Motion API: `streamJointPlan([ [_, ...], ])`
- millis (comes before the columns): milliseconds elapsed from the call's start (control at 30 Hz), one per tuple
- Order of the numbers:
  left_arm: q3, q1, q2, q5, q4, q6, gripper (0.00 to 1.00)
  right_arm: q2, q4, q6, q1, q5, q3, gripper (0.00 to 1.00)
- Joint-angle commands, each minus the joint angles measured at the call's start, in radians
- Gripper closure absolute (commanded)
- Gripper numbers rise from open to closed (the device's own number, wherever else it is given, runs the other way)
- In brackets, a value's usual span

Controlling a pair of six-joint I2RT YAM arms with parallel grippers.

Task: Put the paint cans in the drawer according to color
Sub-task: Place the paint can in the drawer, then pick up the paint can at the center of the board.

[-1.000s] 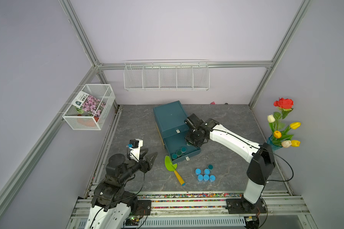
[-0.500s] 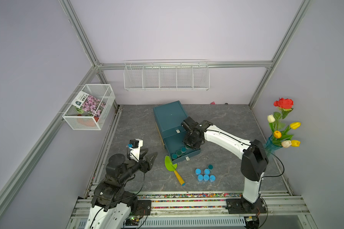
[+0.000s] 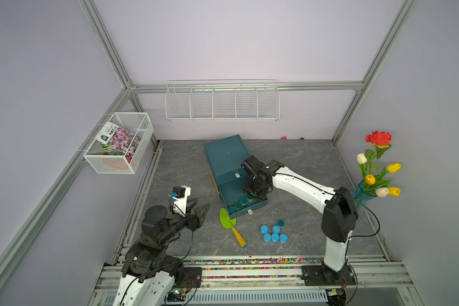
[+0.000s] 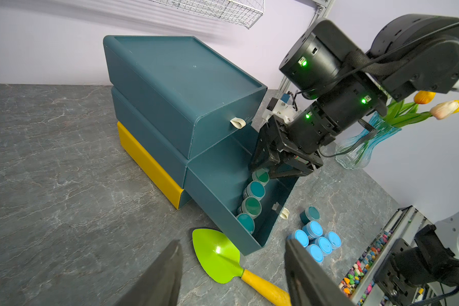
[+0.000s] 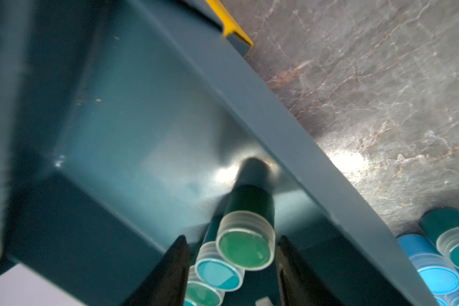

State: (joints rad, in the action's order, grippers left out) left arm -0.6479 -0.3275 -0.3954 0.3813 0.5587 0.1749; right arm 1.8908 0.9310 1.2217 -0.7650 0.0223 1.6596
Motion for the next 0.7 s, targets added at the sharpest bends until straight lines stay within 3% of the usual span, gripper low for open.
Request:
streamJointPlan([
  [0,0.007,-0.003,0.003,-0.008,-0.01,0.004,0.36,-0.133,0.048,-0.037,0.018,-0.097,0.043,0.46],
  [133,0.006,-0.002,0.005,-0.008,-0.009,0.003,0.36,-0.297,0.141,-0.033,0.069,-0.244,-0.012,0.47],
  [200,0.007,-0.002,0.004,-0.008,-0.01,0.003,0.36,-0.394,0.134,-0.037,0.132,-0.236,-0.127,0.45],
  [400,0.007,-0.003,0.0,0.002,-0.011,0.004,0.36,-0.611,-0.004,-0.102,0.333,-0.007,-0.571,0.33],
  [533,0.007,-0.002,-0.004,0.002,-0.01,0.005,0.36,-0.571,-0.026,-0.143,0.323,0.118,-0.669,0.3],
  [667,0.005,-0.003,-0.008,0.007,-0.009,0.005,0.36,-0.521,-0.119,-0.111,0.288,0.166,-0.754,0.29],
])
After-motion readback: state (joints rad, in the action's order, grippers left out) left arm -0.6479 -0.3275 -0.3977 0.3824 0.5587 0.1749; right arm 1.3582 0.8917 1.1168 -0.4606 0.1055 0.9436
